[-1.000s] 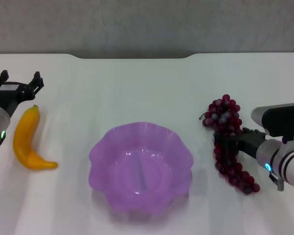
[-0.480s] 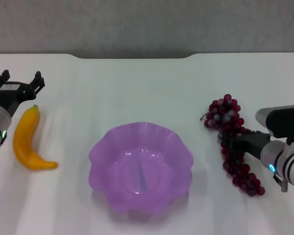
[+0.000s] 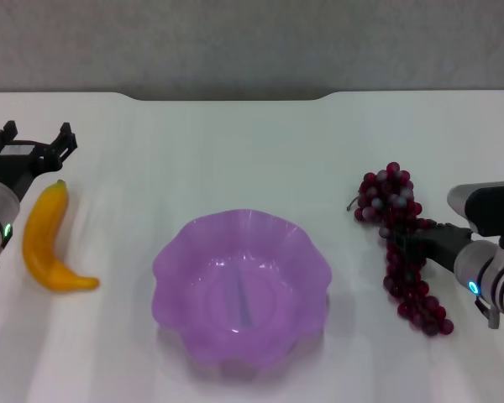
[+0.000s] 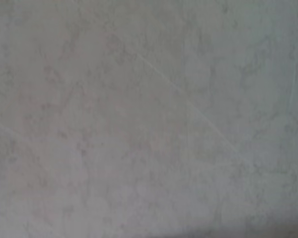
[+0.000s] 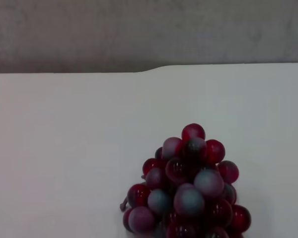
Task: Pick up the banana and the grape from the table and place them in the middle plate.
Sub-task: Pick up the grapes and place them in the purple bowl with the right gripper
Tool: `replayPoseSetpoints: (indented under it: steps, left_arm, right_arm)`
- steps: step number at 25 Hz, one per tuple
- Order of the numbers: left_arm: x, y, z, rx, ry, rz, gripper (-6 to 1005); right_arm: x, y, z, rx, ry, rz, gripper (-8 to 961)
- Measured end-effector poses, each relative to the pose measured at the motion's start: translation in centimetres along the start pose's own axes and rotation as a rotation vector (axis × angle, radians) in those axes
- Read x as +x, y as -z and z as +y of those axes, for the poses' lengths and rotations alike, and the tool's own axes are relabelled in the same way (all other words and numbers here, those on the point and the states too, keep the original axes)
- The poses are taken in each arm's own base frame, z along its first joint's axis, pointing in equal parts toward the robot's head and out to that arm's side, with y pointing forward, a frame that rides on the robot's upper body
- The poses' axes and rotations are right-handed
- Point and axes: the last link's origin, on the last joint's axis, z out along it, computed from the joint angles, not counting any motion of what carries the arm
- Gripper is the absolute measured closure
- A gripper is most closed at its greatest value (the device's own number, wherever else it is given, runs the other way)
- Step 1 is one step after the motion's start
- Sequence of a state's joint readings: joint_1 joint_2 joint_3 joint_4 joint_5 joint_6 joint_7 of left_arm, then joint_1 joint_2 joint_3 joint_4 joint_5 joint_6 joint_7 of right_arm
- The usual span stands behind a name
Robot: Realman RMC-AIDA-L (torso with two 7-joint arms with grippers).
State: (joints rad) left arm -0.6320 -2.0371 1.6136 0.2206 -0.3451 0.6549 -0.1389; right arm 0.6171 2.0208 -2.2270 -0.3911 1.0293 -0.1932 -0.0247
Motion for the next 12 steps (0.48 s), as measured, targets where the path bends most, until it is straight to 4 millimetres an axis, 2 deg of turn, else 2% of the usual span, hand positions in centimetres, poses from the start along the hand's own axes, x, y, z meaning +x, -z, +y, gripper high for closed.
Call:
replayPoseSetpoints:
  steps: [12]
  left_arm:
    - [-0.04, 0.02, -0.02, 0.001, 0.0, -0.001, 116]
  right_arm:
    - [-0.08, 0.03, -0.02, -0.001, 0.012, -0.01, 465]
